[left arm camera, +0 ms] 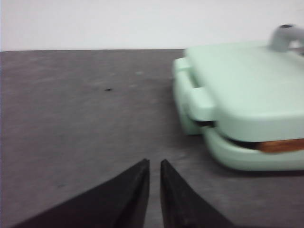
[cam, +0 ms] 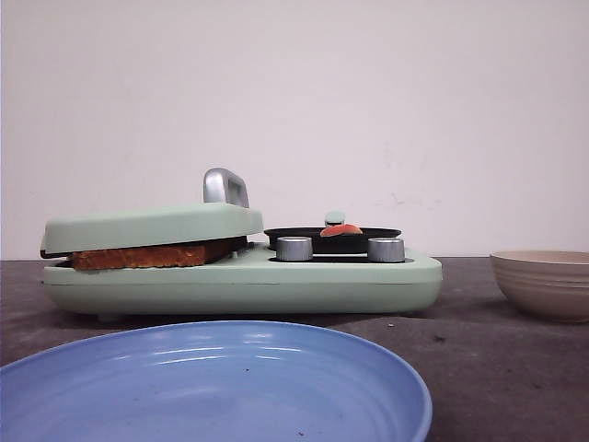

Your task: Make breakfast with bread and shrimp

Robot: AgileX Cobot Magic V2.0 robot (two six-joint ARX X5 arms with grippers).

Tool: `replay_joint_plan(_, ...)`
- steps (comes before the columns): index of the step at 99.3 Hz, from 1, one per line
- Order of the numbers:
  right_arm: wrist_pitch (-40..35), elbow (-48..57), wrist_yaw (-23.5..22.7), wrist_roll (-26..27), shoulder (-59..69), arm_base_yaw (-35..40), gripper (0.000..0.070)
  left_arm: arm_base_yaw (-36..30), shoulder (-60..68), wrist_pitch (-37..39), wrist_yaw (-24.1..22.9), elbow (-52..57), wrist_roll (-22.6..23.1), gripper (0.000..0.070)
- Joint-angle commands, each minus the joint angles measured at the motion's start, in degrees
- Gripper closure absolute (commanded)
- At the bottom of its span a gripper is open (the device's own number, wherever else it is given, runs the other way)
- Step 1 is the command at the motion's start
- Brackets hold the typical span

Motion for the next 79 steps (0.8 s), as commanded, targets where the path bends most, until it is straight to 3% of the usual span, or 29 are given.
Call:
replay_joint_plan(1, 0.83, 0.24, 0.0, 0.55, 0.11, -0.02, 0.07, 0.57, -0.02, -0.22, -0.15, -1.05, 1.25, 0.07)
replay_joint_plan(7, 0.83, 0.24, 0.02, 0.55, 0.11, -0.02, 0.07, 0.57, 0.0, -0.22, -0.09, -1.03, -0.5, 0.07)
replay_joint_plan(79, 0.81, 0.24, 0.02, 0.55, 0.11, -0.02, 0.07, 0.59, 0.07, -0.17, 0.15, -1.01, -0.44, 0.07)
